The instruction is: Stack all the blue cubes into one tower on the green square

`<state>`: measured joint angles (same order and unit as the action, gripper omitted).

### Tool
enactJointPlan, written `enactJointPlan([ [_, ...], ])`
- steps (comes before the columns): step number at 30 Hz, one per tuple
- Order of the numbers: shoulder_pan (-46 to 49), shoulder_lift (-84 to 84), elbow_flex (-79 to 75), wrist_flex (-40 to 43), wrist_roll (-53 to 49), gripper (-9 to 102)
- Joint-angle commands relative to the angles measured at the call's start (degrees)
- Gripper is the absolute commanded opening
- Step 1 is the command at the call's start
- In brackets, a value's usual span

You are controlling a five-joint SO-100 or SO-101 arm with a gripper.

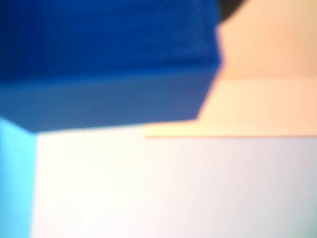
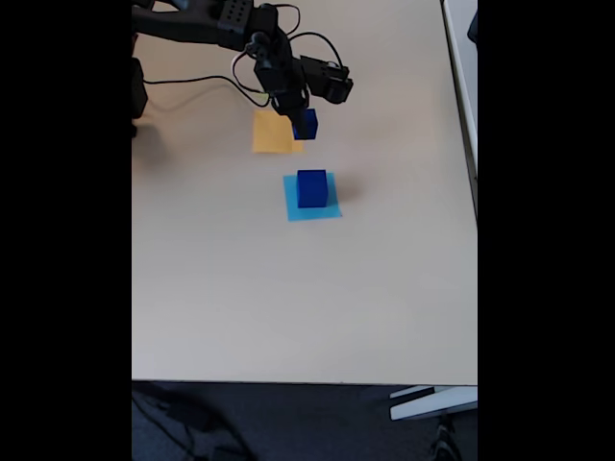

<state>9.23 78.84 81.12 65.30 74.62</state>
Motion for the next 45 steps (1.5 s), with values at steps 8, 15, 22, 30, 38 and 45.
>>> enactJointPlan([
  [8, -6.7, 7.7, 12.3, -8.0, 9.3, 11],
  [15, -7.5, 8.9, 16.5, -10.6, 10.6, 11],
  [22, -6.9, 10.5, 21.7, -14.8, 10.2, 11],
  [30, -6.3, 11.3, 24.7, -16.6, 10.3, 11],
  [38, -6.2, 11.3, 25.9, -17.5, 11.0, 11],
  [45, -6.8, 11.3, 28.2, -20.2, 12.1, 11],
])
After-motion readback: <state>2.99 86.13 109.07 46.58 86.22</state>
